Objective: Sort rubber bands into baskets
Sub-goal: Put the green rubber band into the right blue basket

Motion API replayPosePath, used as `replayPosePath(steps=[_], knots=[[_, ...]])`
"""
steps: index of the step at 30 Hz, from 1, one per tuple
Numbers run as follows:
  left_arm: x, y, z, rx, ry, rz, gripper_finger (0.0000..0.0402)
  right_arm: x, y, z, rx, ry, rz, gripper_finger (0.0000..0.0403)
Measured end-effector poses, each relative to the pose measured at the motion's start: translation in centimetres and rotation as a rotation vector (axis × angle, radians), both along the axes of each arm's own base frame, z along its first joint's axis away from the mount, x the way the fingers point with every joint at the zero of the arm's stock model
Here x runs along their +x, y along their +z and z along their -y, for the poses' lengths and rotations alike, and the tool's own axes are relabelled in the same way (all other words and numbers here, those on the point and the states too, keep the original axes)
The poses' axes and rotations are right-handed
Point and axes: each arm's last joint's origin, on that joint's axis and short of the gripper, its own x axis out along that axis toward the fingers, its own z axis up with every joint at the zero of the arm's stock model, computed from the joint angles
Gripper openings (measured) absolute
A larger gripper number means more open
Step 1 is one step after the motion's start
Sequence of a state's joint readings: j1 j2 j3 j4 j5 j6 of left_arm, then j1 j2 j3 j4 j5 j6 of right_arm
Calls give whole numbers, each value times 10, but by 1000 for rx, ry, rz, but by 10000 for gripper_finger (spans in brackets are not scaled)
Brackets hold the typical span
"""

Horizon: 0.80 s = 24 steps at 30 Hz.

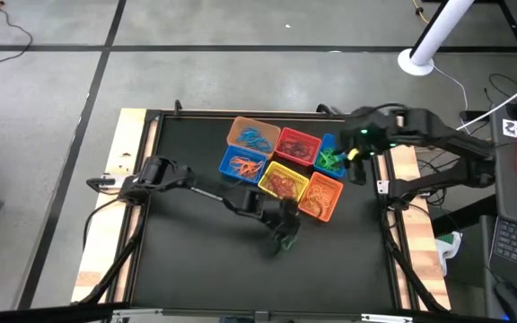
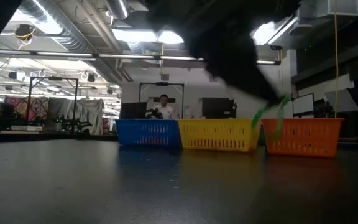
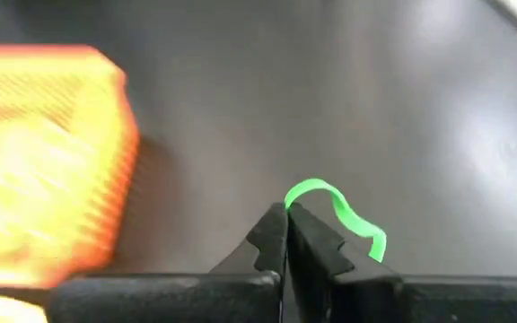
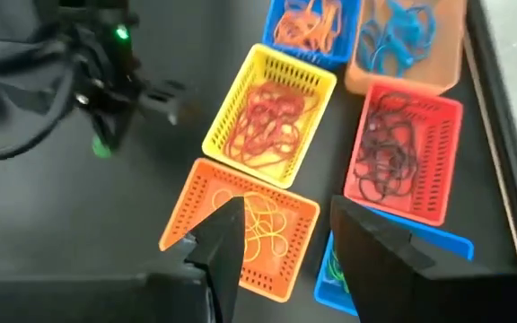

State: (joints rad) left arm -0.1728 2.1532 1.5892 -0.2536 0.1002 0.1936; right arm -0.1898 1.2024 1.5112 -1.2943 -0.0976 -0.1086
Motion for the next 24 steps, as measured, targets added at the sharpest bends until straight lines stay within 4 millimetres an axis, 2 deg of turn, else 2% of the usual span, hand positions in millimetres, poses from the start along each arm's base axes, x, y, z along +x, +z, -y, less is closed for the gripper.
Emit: replayPosePath(steps=[5, 9, 12, 18, 24], knots=[[23, 36, -32, 10, 42, 181, 4, -26, 15, -5, 0, -28, 105, 168], [37, 59, -70, 9, 117, 383, 4, -42, 22, -8, -3, -46, 175, 168], [41, 71, -102, 4, 187, 509, 5, -50, 20, -9, -16, -52, 271, 168], [43, 76, -159, -17, 331, 662, 4, -61, -13, -12, -21, -32, 443, 168], [48, 59, -194, 5, 391, 773, 3, -63, -61, -13, 18, -64, 571, 168]])
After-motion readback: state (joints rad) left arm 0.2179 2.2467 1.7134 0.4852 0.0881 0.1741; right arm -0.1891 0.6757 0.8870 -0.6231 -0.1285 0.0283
